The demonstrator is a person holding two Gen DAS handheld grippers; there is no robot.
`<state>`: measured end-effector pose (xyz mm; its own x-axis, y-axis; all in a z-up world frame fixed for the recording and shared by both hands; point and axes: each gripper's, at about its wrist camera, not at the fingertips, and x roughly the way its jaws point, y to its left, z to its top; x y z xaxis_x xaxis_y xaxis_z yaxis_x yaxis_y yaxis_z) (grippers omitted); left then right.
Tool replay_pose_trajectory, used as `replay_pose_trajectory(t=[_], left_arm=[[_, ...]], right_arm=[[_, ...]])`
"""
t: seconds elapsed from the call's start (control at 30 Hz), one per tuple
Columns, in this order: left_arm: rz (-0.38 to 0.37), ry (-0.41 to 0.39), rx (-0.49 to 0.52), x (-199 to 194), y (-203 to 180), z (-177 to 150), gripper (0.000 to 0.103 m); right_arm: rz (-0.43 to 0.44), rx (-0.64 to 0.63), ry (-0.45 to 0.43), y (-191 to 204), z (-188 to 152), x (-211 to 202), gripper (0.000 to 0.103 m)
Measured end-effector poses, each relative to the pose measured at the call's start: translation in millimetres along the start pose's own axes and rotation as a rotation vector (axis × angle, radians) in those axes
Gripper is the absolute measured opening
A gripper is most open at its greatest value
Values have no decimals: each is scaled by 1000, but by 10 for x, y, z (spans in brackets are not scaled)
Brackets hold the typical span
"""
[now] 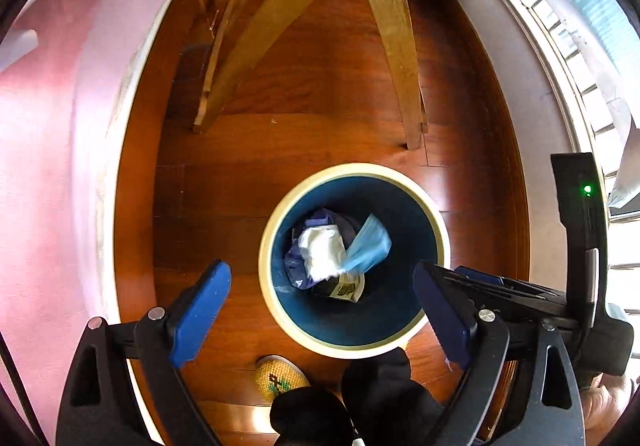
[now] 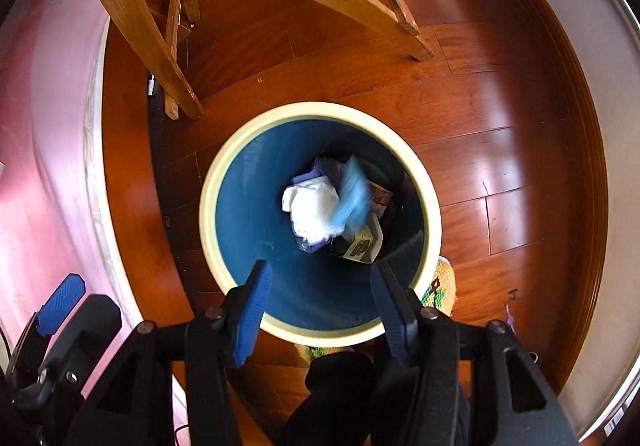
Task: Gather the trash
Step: 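Raise both tools from the bin back toward the table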
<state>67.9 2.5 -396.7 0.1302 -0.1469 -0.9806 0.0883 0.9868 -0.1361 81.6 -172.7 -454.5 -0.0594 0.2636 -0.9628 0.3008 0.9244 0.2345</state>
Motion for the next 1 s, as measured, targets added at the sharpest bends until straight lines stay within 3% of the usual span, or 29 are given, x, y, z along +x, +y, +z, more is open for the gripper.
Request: replay_pose_trajectory(t=[0.27, 0.6, 0.77, 1.0], left_arm=[[5, -54, -1, -586, 56, 23, 92], [42, -125, 47, -1806, -14, -18, 92], [63, -151, 79, -2392, -37, -51, 92], [86, -254, 94, -3208, -121, -49, 92]], right_arm=[[-10, 16, -40, 100, -147, -598, 52], [-13, -13, -59, 318, -508, -1620, 52], [-14, -75, -89, 492, -696, -2164, 52], [-3, -170, -187, 686, -859, -2915, 52]])
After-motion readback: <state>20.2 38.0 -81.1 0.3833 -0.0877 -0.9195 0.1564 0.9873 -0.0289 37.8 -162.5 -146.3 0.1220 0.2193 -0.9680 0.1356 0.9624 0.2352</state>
